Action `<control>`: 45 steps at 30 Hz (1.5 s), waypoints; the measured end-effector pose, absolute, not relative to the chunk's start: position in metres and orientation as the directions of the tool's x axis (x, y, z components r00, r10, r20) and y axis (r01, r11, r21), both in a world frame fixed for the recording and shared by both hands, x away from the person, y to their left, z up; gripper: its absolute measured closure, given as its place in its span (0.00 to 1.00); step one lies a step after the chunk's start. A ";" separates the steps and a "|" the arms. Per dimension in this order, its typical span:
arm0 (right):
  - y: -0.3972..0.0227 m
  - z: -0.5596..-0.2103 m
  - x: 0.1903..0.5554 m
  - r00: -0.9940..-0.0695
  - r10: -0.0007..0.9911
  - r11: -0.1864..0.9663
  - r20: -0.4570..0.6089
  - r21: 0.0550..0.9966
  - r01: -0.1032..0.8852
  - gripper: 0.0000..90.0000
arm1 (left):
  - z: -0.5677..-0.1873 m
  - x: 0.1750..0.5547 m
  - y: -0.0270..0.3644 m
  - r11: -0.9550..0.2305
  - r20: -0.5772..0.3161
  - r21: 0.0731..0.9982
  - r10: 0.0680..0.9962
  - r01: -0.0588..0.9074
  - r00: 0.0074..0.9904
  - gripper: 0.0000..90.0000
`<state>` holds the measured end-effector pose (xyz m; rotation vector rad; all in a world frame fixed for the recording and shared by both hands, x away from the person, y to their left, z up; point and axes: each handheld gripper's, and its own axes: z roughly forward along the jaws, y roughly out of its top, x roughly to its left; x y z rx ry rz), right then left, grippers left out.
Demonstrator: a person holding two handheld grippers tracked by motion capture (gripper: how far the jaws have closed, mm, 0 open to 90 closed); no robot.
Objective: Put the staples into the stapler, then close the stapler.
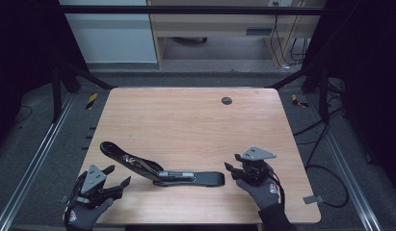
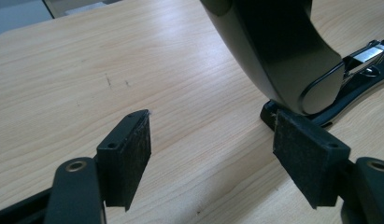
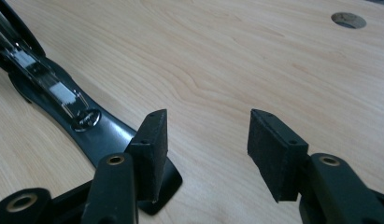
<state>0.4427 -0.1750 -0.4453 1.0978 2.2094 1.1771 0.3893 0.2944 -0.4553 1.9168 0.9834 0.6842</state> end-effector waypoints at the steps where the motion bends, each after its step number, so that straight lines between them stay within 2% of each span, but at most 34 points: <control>1: -0.176 -0.447 0.441 -0.603 0.798 0.334 0.011 0.824 0.458 0.53 | -0.454 0.389 0.295 -0.319 0.079 0.873 0.838 0.369 0.539 0.30; 11: -0.183 -0.463 0.423 -0.585 0.809 0.304 0.051 0.816 0.492 0.53 | -0.446 0.385 0.296 -0.279 0.052 0.896 0.838 0.345 0.543 0.30; 25: -0.178 -0.467 0.413 -0.611 0.790 0.329 0.052 0.805 0.494 0.57 | -0.430 0.378 0.292 -0.267 0.062 0.915 0.833 0.301 0.550 0.29; 45: -0.161 -0.470 0.409 -0.649 0.758 0.358 0.058 0.795 0.490 0.74 | -0.405 0.386 0.292 -0.233 0.061 0.935 0.849 0.267 0.525 0.29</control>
